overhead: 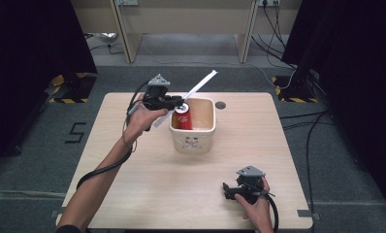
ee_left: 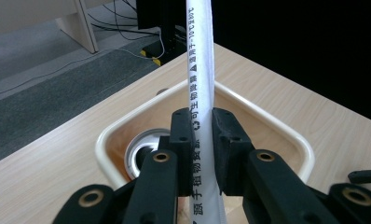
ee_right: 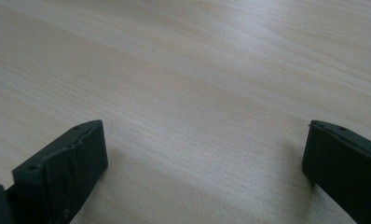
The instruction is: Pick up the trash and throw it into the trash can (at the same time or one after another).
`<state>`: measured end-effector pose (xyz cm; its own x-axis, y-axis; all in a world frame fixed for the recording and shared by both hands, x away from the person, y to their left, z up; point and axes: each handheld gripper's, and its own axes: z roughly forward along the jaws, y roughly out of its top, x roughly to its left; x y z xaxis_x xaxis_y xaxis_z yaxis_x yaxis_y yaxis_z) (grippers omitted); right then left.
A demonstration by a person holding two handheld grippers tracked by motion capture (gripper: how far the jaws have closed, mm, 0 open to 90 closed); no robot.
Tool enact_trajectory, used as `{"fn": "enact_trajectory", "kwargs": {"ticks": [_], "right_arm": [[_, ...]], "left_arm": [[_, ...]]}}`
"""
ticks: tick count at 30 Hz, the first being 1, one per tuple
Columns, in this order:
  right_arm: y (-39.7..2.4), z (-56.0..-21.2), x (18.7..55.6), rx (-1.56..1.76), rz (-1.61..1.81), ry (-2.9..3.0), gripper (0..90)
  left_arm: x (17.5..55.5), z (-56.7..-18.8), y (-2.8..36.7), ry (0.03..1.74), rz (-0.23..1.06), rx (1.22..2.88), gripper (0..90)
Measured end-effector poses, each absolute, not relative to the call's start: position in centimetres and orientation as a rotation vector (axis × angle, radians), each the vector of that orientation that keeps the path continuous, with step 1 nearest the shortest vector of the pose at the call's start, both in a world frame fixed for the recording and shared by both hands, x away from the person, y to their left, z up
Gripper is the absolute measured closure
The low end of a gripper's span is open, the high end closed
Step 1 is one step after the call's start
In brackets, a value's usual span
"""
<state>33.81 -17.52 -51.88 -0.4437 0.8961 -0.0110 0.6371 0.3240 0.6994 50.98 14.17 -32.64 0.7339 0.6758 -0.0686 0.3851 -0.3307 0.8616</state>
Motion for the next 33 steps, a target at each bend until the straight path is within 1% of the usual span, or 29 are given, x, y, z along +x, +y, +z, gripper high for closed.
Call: {"fn": "enact_trajectory", "kwargs": {"ticks": [15, 25, 33], "right_arm": [[-17.5, -51.9, 33.8, 1.356, 0.889, 2.202, 0.3], [-17.5, -51.9, 33.8, 1.352, 0.888, 2.204, 0.2], [-17.5, -51.9, 33.8, 1.352, 0.89, 2.204, 0.3]], "left_arm": [[52.5, -33.6, 10.0, 0.803, 0.342, 1.987, 78.6], [53.5, -34.2, 8.4, 0.819, 0.34, 2.007, 78.5], [54.3, -35.2, 7.8, 0.845, 0.334, 2.021, 78.4]]}}
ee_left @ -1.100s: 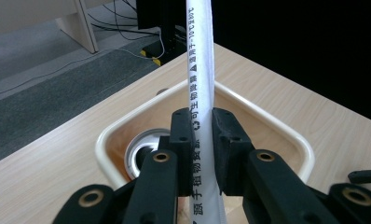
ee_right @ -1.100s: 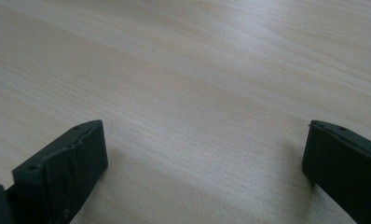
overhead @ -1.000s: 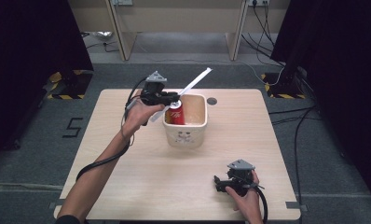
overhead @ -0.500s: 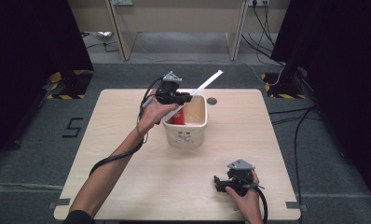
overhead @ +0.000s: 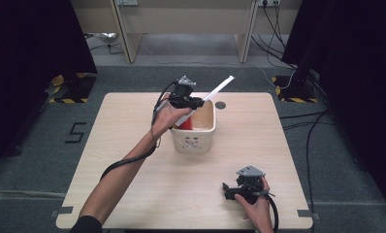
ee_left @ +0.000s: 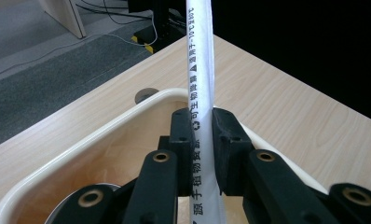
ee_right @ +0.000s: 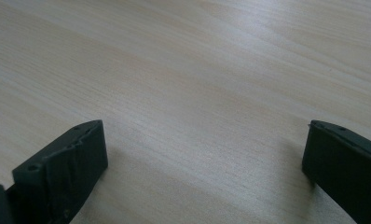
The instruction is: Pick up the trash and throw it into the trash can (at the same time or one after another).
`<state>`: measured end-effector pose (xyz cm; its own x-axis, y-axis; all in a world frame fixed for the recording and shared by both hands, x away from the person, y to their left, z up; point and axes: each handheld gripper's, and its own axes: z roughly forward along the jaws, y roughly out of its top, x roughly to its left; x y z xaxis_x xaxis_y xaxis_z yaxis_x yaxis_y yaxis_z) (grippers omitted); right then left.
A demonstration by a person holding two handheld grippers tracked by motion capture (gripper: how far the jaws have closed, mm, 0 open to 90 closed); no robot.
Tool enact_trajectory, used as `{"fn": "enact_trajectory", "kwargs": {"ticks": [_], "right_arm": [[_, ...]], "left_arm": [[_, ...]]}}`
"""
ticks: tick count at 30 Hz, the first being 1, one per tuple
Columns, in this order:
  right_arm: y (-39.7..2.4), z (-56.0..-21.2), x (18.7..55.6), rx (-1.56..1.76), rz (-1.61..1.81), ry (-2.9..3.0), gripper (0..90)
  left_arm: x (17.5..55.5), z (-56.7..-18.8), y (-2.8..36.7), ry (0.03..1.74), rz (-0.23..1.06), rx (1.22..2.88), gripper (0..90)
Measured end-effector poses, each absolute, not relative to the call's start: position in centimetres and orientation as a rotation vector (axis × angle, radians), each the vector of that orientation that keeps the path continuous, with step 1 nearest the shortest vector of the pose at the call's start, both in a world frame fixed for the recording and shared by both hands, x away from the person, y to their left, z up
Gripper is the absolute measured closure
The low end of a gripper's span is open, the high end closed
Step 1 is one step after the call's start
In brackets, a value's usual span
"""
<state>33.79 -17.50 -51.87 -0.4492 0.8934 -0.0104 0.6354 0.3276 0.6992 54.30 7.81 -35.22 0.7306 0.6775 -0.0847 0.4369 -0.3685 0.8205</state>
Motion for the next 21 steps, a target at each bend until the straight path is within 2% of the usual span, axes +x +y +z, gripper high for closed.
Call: {"fn": "enact_trajectory", "kwargs": {"ticks": [21], "right_arm": [[-17.5, -51.9, 33.8, 1.35, 0.89, 2.205, 0.3]], "left_arm": [[55.3, -36.7, 6.2, 0.883, 0.335, 2.11, 77.8]]}}
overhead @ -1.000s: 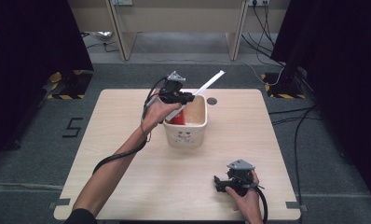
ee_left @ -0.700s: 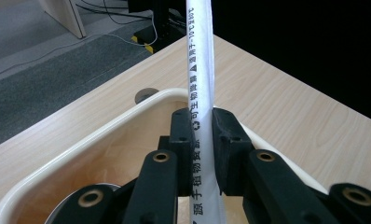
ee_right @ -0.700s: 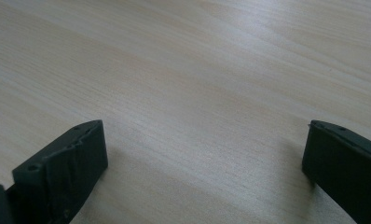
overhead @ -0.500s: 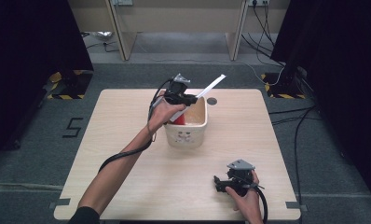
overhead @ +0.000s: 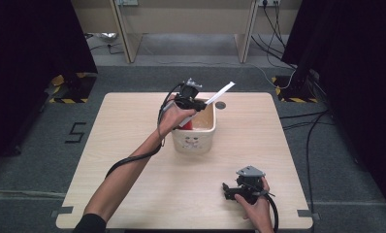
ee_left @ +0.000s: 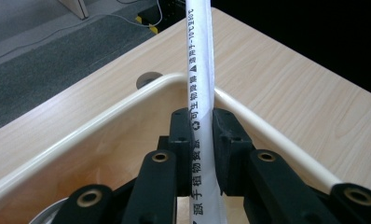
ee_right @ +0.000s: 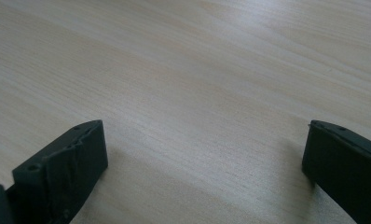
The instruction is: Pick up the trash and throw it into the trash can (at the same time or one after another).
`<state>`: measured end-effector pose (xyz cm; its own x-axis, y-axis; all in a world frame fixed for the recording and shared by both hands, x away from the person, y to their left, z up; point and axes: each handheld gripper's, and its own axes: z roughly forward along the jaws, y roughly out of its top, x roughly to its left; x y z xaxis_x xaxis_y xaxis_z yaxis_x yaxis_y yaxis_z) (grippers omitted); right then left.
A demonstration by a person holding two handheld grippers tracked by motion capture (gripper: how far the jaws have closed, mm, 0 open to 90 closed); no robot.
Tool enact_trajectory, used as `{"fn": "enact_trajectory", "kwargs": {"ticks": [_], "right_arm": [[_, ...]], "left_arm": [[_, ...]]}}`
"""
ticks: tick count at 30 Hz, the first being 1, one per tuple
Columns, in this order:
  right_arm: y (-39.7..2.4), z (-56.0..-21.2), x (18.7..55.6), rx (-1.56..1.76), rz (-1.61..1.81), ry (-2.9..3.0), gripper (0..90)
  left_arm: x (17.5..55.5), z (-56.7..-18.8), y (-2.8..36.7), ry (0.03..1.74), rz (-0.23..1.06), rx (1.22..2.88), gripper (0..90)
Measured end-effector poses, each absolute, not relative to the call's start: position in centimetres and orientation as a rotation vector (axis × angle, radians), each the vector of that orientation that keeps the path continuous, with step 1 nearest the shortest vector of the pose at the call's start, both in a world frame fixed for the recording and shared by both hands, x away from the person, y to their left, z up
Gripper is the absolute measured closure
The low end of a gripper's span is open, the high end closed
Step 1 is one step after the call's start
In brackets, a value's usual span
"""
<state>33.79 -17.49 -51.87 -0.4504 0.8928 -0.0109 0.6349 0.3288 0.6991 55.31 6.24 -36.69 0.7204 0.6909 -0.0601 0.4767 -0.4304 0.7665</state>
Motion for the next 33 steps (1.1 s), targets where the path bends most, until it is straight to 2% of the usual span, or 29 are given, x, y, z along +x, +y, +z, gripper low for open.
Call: {"fn": "enact_trajectory", "kwargs": {"ticks": [7, 26, 33], "right_arm": [[-17.5, -51.9, 33.8, 1.351, 0.891, 2.204, 0.3], [-17.5, -51.9, 33.8, 1.351, 0.891, 2.204, 0.3], [-17.5, -51.9, 33.8, 1.35, 0.889, 2.205, 0.3]], "left_arm": [[55.3, -37.0, 6.2, 0.882, 0.335, 2.138, 74.7], [53.9, -35.5, 8.0, 0.899, 0.306, 2.092, 43.2], [53.1, -35.2, 9.2, 0.9, 0.297, 2.069, 36.8]]}}
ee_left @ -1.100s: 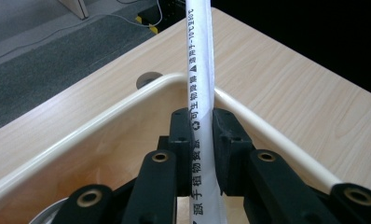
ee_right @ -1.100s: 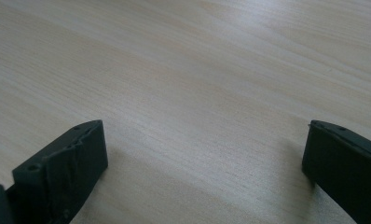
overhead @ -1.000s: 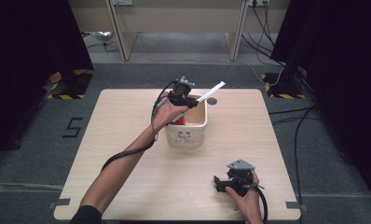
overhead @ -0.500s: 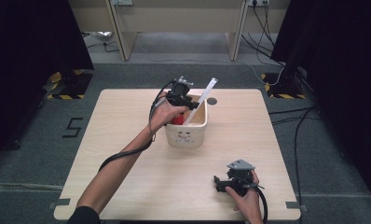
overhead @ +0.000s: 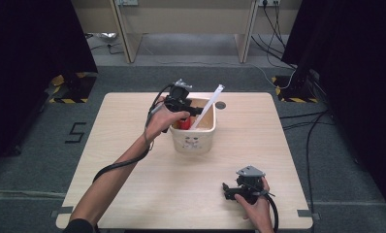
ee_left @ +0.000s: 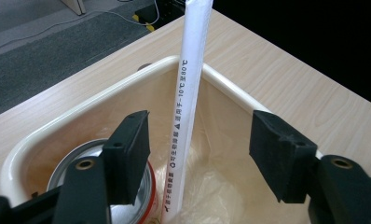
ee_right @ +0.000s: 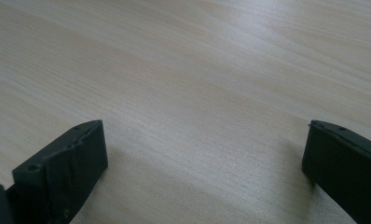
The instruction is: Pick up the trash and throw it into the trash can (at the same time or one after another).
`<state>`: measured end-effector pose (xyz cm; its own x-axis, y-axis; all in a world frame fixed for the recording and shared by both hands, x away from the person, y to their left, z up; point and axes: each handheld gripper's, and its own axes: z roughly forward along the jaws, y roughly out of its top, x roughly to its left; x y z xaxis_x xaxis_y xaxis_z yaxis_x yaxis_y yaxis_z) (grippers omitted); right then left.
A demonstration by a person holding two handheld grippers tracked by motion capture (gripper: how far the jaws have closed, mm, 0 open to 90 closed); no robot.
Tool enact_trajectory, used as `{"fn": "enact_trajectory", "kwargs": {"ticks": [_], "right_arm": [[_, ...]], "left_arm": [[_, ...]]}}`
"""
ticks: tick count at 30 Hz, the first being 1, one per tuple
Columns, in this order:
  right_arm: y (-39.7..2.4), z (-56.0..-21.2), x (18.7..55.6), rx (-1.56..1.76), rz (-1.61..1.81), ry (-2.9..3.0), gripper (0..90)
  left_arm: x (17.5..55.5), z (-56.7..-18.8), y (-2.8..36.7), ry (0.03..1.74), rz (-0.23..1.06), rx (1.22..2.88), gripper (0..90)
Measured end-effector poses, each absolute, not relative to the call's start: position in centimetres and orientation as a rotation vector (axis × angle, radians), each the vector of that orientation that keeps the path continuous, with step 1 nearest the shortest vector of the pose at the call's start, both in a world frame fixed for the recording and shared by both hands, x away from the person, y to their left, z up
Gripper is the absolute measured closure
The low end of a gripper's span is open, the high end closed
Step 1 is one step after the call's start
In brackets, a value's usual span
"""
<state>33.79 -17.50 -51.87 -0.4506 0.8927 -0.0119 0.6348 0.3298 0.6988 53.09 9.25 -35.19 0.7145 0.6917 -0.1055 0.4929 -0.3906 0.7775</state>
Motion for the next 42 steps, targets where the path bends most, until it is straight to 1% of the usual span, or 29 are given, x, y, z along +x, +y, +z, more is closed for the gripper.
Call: {"fn": "enact_trajectory", "kwargs": {"ticks": [10, 16, 26, 36, 42], "right_arm": [[-17.5, -51.9, 33.8, 1.35, 0.89, 2.205, 0.2], [-17.5, -51.9, 33.8, 1.351, 0.892, 2.204, 0.3], [-17.5, -51.9, 33.8, 1.354, 0.892, 2.205, 0.2], [-17.5, -51.9, 33.8, 1.351, 0.888, 2.204, 0.3], [-17.5, -51.9, 33.7, 1.354, 0.888, 2.203, 0.3]], "left_arm": [[51.5, -34.7, 11.0, 0.891, 0.305, 2.044, 29.9], [50.5, -34.7, 12.7, 0.895, 0.303, 2.026, 27.4], [49.0, -34.7, 15.8, 0.905, 0.317, 1.984, 25.4], [46.6, -34.8, 19.2, 0.901, 0.323, 1.937, 24.2], [45.3, -35.8, 21.4, 0.913, 0.32, 1.918, 23.4]]}}
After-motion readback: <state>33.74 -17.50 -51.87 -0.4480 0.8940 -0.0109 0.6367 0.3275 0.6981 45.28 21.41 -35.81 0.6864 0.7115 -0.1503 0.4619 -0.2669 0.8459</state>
